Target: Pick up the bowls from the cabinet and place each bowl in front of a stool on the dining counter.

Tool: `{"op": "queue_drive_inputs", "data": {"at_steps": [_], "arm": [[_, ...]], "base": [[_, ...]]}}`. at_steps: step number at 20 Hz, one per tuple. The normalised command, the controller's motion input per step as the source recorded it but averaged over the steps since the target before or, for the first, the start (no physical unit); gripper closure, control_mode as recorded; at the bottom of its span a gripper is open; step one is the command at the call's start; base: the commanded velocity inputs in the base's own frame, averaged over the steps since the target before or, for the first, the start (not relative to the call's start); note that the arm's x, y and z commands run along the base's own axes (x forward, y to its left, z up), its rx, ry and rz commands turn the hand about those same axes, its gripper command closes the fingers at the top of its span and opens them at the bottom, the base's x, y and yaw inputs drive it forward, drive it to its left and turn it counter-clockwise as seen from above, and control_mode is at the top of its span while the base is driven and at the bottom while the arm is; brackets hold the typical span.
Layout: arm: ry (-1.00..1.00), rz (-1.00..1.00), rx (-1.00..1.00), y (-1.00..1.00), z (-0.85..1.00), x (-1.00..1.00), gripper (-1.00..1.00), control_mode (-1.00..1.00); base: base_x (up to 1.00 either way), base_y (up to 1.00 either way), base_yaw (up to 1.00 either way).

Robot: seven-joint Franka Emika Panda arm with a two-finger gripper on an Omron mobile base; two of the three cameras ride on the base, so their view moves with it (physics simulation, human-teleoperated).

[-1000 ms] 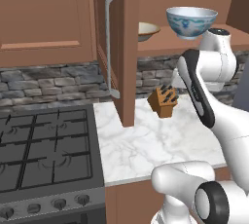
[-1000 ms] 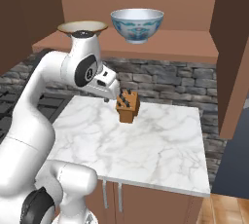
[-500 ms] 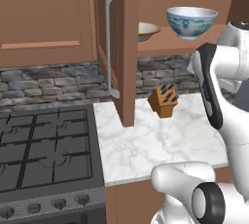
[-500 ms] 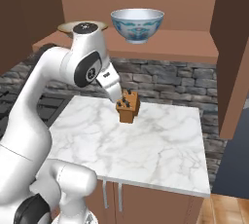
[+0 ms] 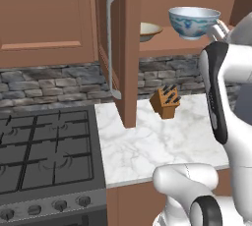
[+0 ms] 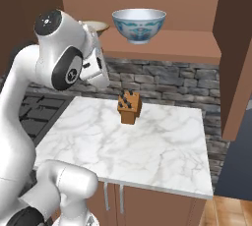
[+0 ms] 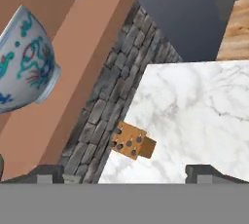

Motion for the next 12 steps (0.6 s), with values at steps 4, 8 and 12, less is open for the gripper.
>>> {"op": "queue_drive_inputs", "data": {"at_steps": [4,8,12], "arm": [[-0.55,-0.18,0.28,-0.07,0.48,-0.17,-1.00,-1.00],[-0.40,-0.05,0.31,-0.32,0.43,-0.19,-1.00,-1.00],[-0.04,0.02,0.23,-0.18,0.45,0.01,-1.00,-1.00]], "base": [[0.00,0.00,0.00],[0.00,0.00,0.00],[0.00,0.00,0.00]]}}
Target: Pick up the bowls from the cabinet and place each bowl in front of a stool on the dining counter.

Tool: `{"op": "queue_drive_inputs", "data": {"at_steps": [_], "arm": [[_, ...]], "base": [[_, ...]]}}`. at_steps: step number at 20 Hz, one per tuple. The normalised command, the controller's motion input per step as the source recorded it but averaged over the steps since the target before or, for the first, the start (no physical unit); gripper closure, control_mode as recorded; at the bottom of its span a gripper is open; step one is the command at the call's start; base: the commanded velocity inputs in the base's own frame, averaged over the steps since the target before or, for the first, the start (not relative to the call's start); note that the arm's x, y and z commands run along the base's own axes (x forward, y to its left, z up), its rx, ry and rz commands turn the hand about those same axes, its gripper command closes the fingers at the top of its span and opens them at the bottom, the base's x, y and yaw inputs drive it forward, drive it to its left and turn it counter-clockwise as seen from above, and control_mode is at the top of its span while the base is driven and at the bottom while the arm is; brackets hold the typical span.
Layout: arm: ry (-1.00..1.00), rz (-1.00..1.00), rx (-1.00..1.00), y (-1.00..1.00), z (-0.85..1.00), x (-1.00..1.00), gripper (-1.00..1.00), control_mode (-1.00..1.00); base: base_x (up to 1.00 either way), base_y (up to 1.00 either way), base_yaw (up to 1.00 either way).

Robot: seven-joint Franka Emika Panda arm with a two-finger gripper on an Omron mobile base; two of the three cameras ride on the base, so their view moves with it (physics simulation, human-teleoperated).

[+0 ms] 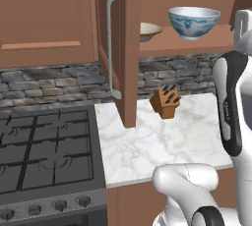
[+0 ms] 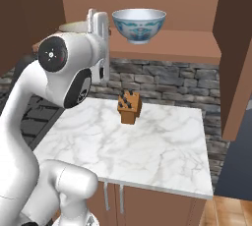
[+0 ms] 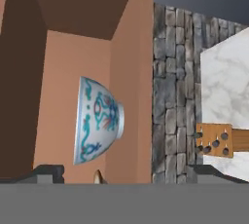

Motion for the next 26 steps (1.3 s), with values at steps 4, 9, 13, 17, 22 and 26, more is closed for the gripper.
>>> {"op": "queue_drive_inputs", "data": {"at_steps": [4,9,13,17,22,26], "arm": [[0.18,0.11,0.09,-0.04,0.73,0.00,-1.00,-1.00],[0.28,0.15,0.07,-0.18,0.57,0.00,-1.00,-1.00],[0.21,0.24,0.05,-0.22,0.09,0.24,-1.00,-1.00],[0.00,0.03,0.00,-0.01,-0.03,0.00,-1.00,-1.00],[0.00,0.03,0.00,0.00,-0.17,0.08,-1.00,-1.00],[0.04,0.08,0.00,0.00,-0.41,0.28,-1.00,-1.00]], "base": [[0.00,0.00,0.00],[0.00,0.00,0.00],[0.00,0.00,0.00],[0.00,0.00,0.00],[0.00,0.00,0.00],[0.00,0.00,0.00]]}}
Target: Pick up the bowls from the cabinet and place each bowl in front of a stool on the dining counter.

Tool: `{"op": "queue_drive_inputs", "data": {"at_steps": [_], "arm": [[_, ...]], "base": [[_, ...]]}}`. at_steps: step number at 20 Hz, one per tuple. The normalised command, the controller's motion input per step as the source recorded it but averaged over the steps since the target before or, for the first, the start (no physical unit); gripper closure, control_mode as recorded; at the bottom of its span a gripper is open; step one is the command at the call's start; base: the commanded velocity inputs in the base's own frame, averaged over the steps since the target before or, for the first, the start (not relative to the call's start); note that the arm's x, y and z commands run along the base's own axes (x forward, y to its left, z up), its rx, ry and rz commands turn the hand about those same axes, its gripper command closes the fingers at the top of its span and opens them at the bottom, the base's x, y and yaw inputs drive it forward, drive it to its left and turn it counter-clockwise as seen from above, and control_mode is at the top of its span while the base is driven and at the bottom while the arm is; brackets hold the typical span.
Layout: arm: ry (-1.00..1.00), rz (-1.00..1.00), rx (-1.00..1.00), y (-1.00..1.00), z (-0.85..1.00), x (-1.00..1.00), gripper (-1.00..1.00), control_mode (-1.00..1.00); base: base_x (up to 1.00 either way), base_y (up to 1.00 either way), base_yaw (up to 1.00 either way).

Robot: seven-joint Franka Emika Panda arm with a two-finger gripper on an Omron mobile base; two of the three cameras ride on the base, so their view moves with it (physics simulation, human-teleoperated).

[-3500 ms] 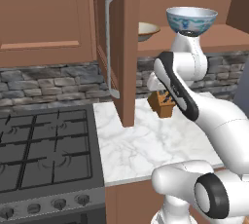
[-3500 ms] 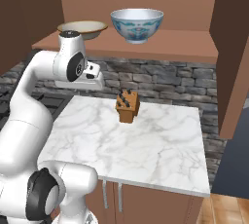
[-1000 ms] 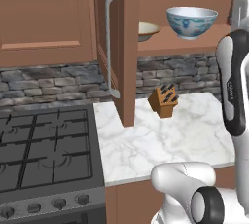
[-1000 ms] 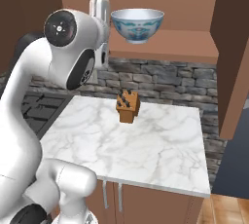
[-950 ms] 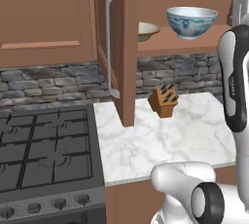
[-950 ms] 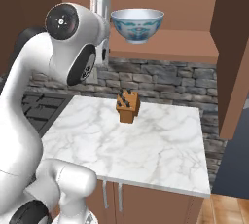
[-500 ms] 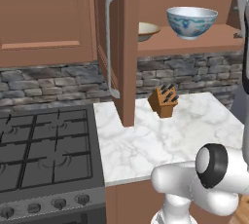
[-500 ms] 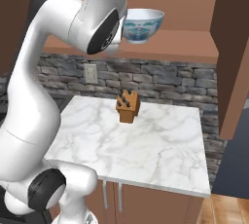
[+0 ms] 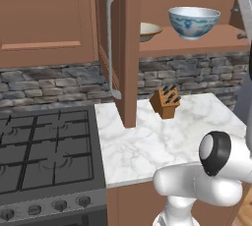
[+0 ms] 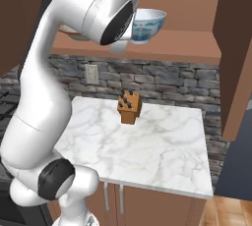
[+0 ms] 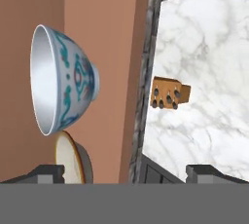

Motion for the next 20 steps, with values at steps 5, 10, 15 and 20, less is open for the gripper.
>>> {"op": "queue_drive_inputs", "data": {"at_steps": [5,10,15,20], "arm": [[0.00,0.07,0.00,0.00,-0.29,0.38,-1.00,-1.00],[0.00,0.05,0.00,0.08,0.00,0.45,-1.00,-1.00],[0.00,0.04,0.00,0.04,0.00,0.41,-1.00,-1.00],[0.00,0.03,0.00,0.00,-0.12,0.31,-1.00,-1.00]], "base": [[0.00,0.00,0.00],[0.00,0.00,0.00],[0.00,0.00,0.00],[0.00,0.00,0.00]]}}
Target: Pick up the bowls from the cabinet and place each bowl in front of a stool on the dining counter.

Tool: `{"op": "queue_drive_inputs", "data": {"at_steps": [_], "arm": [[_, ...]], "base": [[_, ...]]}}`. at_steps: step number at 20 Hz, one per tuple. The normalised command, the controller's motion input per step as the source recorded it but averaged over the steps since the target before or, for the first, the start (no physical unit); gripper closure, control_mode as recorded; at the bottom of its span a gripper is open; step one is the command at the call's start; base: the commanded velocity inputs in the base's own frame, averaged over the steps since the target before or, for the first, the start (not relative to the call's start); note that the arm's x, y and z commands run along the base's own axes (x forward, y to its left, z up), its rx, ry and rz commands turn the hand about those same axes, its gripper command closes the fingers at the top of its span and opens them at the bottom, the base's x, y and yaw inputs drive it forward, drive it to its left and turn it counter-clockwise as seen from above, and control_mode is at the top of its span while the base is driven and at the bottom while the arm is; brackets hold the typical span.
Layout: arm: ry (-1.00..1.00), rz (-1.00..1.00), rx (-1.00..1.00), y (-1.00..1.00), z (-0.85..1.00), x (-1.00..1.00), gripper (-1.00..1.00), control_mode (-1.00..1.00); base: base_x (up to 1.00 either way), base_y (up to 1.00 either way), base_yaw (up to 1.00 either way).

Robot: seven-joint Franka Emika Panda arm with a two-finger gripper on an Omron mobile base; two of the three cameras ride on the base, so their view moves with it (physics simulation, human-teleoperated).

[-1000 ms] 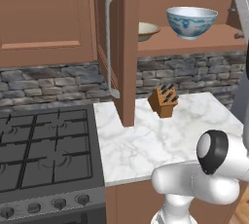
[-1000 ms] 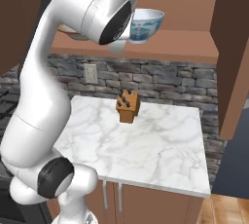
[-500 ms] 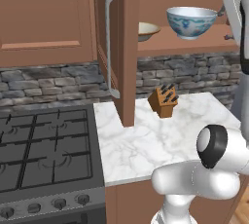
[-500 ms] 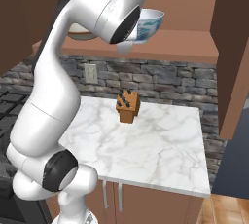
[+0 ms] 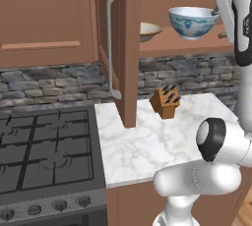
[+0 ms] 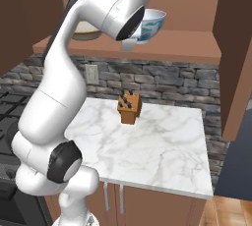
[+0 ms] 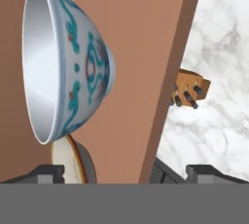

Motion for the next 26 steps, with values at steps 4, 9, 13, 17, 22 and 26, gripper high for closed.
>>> {"op": "queue_drive_inputs", "data": {"at_steps": [4,9,13,17,22,26], "arm": [[0.00,0.02,0.00,0.00,-0.08,0.26,-1.00,-1.00],[0.00,0.00,0.00,0.00,0.00,0.30,-1.00,-1.00],[0.00,0.00,0.00,0.00,0.00,0.33,-1.00,-1.00],[0.00,0.00,0.00,0.00,0.00,0.27,-1.00,-1.00],[0.02,0.00,0.00,0.00,0.00,0.25,-1.00,-1.00],[0.00,0.00,0.00,-0.01,0.00,0.33,-1.00,-1.00]], "base": [[0.00,0.00,0.00],[0.00,0.00,0.00],[0.00,0.00,0.00],[0.00,0.00,0.00],[0.00,0.00,0.00],[0.00,0.00,0.00]]}}
